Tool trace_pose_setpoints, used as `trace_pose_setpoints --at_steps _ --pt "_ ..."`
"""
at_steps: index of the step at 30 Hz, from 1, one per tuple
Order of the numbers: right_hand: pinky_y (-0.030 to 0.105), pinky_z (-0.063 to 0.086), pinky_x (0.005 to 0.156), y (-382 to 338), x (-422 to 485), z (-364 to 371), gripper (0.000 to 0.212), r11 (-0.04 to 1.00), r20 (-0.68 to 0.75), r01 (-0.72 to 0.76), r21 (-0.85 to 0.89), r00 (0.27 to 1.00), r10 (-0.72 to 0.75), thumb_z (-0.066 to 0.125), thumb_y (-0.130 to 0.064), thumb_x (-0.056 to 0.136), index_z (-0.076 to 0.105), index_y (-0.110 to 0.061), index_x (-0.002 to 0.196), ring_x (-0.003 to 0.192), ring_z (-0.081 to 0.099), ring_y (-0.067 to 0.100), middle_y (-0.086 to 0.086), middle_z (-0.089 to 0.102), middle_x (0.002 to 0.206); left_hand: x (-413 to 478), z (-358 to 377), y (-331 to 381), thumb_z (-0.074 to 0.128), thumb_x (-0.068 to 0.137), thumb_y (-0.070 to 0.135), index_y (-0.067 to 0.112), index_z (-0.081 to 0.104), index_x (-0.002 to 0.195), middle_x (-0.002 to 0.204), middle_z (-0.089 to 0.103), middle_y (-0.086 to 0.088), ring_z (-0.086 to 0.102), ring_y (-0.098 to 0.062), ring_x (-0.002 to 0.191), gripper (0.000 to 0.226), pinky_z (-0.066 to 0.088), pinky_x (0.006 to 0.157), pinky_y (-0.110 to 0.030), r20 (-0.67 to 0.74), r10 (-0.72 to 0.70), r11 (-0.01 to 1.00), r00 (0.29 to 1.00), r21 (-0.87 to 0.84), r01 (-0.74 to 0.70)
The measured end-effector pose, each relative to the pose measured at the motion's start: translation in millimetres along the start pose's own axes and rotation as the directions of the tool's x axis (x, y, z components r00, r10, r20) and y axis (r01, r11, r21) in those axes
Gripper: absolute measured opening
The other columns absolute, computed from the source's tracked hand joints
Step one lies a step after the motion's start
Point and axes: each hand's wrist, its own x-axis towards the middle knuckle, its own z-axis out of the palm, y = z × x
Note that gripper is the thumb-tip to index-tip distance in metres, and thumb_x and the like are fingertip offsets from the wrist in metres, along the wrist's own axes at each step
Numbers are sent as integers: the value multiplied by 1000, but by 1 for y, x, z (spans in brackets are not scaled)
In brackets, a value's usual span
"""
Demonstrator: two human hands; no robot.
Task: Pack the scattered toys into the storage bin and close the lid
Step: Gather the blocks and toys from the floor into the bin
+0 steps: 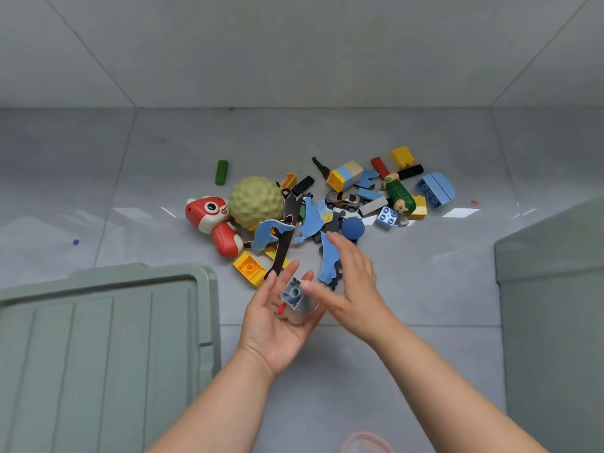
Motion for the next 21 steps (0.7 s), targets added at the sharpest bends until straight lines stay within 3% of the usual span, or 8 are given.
trace_pose_setpoints --at_steps 2,3,6,8,10,13,17,21 --pt "36 27 109 14 29 -3 82 995 -240 -89 -41 968 77 62 -58 73 28 -26 140 132 24 23 0 28 145 2 -4 1 56 80 34 16 67 110 109 68 -11 68 -29 90 37 58 71 -40 -17 21 999 1000 -33 -21" --pt "38 29 107 19 44 -2 83 979 -271 -170 -111 953 135 65 -53 75 24 -25 142 132 23 28 5 23 147 2 -6 1 56 81 32 15 68 108 108 68 -11 68 -29 89 34 58 70 -39 -28 29 999 999 -41 -30" --pt "41 35 103 32 71 9 93 862 -179 -291 -415 955 237 66 -51 76 10 -28 146 134 20 35 9 3 154 4 -11 3 58 79 30 14 72 99 106 67 -10 66 -29 93 30 58 69 -37 -52 43 998 998 -49 -46" --pt "39 42 93 36 77 18 79 848 -194 -281 -450 957 215 65 -42 77 22 -28 141 129 26 35 8 3 154 3 -13 4 60 75 31 14 75 94 104 67 -9 65 -28 93 30 57 70 -35 -46 49 997 998 -49 -51" --pt "37 44 86 39 76 23 63 873 -254 -271 -405 951 177 65 -31 75 37 -26 131 123 31 34 7 7 152 1 -15 5 61 74 32 14 75 95 104 67 -9 66 -27 89 31 58 69 -35 -40 62 997 997 -51 -64" --pt "34 42 90 47 70 24 53 919 -322 -237 -316 938 131 68 -20 73 45 -23 121 119 33 32 4 11 151 -4 -15 5 62 75 32 14 71 103 106 67 -9 67 -26 88 35 59 69 -37 -41 77 996 996 -38 -78" --pt "21 35 100 49 52 13 57 977 -390 -192 94 896 214 72 -7 69 45 -19 118 118 36 18 1 21 140 -8 -12 5 64 74 31 16 68 111 112 67 -10 67 -27 93 40 59 70 -39 -55 91 995 994 -22 -93" --pt "19 51 84 20 8 7 57 934 -397 -48 353 897 196 71 -2 70 41 -29 111 108 42 12 -5 28 123 -16 -5 -2 63 75 33 17 64 118 114 66 -10 65 -27 96 46 58 74 -41 -79 118 993 990 -19 -119"
